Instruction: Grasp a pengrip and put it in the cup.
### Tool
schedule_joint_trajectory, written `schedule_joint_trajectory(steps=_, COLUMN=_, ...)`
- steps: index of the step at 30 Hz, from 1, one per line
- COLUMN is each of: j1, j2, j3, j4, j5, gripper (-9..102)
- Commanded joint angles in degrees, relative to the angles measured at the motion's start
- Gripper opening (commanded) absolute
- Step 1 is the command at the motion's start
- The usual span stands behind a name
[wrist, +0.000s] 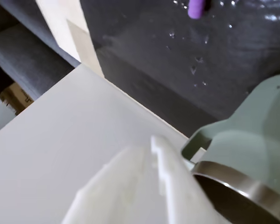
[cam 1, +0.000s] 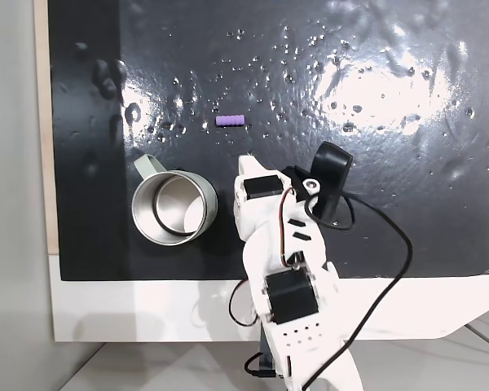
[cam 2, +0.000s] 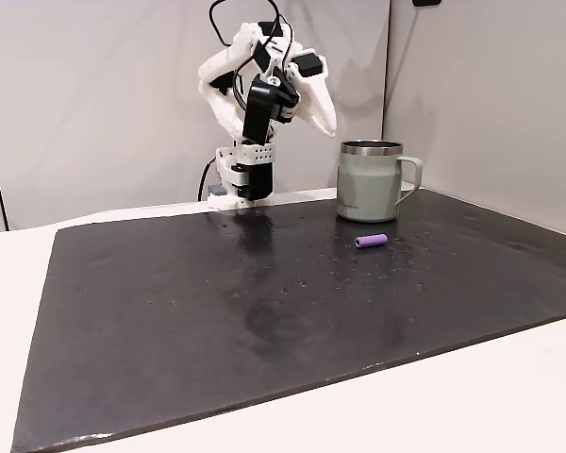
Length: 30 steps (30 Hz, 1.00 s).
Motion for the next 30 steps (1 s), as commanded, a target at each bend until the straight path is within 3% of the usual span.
schedule_joint_trajectory(steps=1, j1=-3.3, j2=-10.7, j3=-12.6, j4=5.0, j5=4.6, gripper=0)
schedule_joint_trajectory(steps=16, j1=-4.0, j2=-43.8, j3=-41.3, j4=20.0, j5=16.1, gripper=26)
schedule_joint_trajectory(steps=30, j1=-1.4, j2=-64.0, j3=-50.2, j4=19.6, j5=18.5, gripper=30)
